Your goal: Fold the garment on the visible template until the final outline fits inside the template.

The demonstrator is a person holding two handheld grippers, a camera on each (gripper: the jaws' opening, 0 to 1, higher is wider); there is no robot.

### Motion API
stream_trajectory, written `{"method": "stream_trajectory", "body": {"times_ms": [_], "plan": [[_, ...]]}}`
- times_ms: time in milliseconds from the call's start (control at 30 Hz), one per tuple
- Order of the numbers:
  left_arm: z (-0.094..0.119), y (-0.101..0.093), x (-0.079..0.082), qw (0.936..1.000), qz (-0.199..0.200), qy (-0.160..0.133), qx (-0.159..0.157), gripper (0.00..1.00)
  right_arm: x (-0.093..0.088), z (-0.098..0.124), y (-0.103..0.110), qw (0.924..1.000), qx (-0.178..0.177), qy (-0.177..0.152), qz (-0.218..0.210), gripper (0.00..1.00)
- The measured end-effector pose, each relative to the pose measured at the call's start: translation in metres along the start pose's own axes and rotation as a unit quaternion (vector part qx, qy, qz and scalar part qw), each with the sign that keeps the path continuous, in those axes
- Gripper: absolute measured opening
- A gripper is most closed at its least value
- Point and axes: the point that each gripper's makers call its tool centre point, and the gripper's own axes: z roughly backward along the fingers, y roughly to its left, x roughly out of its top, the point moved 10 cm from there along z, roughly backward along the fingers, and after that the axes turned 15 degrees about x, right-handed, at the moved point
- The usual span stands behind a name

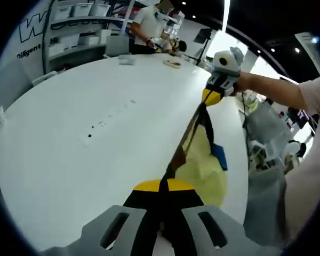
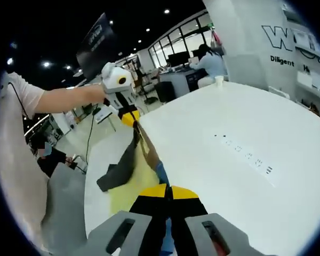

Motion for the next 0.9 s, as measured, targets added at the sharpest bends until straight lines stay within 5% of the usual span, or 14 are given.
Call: {"method": "stream_trajectory", "body": {"times_ms": [500, 800, 900], "plan": [[-0.073, 0.036, -0.019, 0.9958, 0.009, 0.05, 0.077, 0.07, -0.019, -0.047, -0.07, 0.9963, -0.067, 0.03, -0.045, 0.0], [-0.074, 0.046, -0.026, 0.9886, 0.044, 0.045, 0.137, 0.11, -0.025, -0.059, -0.08, 0.9892, -0.132, 0.053, -0.034, 0.0], [-0.063, 0.047, -0.03, 0.9882, 0.052, 0.04, 0.139, 0.1, -0.026, -0.053, -0.077, 0.9867, -0.152, 0.044, -0.036, 0.14]]}}
